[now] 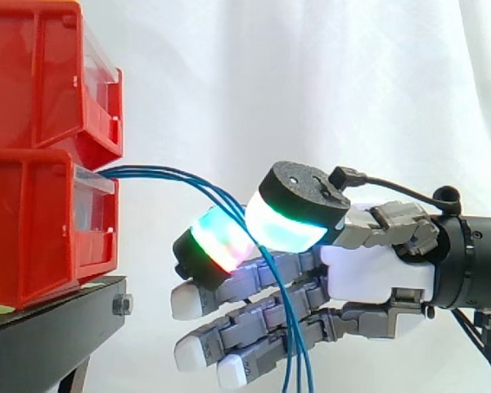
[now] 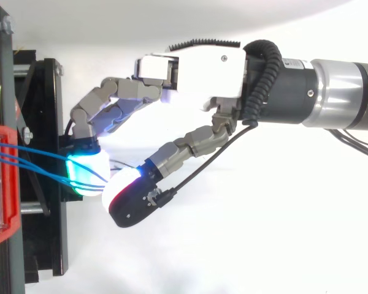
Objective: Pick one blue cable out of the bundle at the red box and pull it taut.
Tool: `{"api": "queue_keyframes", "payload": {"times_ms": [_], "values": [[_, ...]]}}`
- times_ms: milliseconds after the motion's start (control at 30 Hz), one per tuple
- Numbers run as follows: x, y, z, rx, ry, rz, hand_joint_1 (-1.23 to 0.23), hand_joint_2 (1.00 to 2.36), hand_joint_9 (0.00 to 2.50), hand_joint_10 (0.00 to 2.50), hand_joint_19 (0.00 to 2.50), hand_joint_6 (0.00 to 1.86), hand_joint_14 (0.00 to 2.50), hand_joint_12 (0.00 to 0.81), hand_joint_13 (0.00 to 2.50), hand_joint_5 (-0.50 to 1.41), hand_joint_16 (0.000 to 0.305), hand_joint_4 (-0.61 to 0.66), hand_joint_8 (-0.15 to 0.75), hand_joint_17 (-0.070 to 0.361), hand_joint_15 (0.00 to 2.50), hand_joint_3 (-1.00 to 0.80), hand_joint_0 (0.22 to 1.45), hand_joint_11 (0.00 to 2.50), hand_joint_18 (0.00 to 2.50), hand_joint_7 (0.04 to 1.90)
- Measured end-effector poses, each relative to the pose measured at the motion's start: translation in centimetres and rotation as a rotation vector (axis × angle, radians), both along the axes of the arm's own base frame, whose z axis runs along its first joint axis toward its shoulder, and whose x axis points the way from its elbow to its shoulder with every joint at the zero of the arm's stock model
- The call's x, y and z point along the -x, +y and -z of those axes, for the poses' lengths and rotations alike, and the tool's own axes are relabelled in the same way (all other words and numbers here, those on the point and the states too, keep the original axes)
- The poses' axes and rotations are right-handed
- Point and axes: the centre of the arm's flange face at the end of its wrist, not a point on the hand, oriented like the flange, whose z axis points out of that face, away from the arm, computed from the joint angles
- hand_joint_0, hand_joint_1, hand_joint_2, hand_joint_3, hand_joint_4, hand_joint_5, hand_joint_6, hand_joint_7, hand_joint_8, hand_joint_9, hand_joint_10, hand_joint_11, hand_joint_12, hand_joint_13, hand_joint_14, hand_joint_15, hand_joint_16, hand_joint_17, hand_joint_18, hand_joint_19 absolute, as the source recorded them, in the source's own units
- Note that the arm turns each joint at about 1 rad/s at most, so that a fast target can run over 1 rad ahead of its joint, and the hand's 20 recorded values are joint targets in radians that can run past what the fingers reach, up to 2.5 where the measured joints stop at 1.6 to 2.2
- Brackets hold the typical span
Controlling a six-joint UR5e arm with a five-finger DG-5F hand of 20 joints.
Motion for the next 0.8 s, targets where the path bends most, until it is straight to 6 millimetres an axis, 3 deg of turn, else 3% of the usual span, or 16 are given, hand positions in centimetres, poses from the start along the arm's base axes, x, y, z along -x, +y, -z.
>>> {"api": "queue_keyframes", "payload": {"times_ms": [33,133,500,667,800], "values": [[0.00,0.00,-0.02,0.000,0.000,0.000,-0.85,1.01,0.69,0.01,0.25,0.94,0.01,0.336,0.60,-0.19,0.048,-0.10,0.223,0.108,0.22,-0.41,0.76,0.37,0.62,1.10],[0.00,0.00,-0.04,0.000,-0.001,0.000,-0.86,1.00,0.69,0.01,0.23,0.94,0.01,0.335,0.59,-0.19,0.048,-0.11,0.221,0.107,0.21,-0.50,0.82,0.36,0.62,1.20],[-0.02,0.01,-0.02,0.001,-0.001,0.000,-0.85,1.00,0.70,0.01,0.28,0.94,0.01,0.287,0.55,-0.19,0.042,-0.19,0.154,0.095,0.18,-0.50,0.89,0.34,0.55,1.36],[-0.04,0.03,-0.04,0.001,-0.003,0.000,-0.86,1.01,0.70,0.01,0.32,0.94,0.01,0.270,0.51,-0.19,0.041,-0.16,0.139,0.091,0.16,-0.34,0.90,0.31,0.50,1.32],[-0.04,0.04,-0.05,0.001,-0.003,0.000,-0.87,1.01,0.68,0.01,0.32,0.95,0.01,0.272,0.49,-0.20,0.040,-0.14,0.145,0.090,0.16,-0.33,0.90,0.32,0.48,1.21]]}}
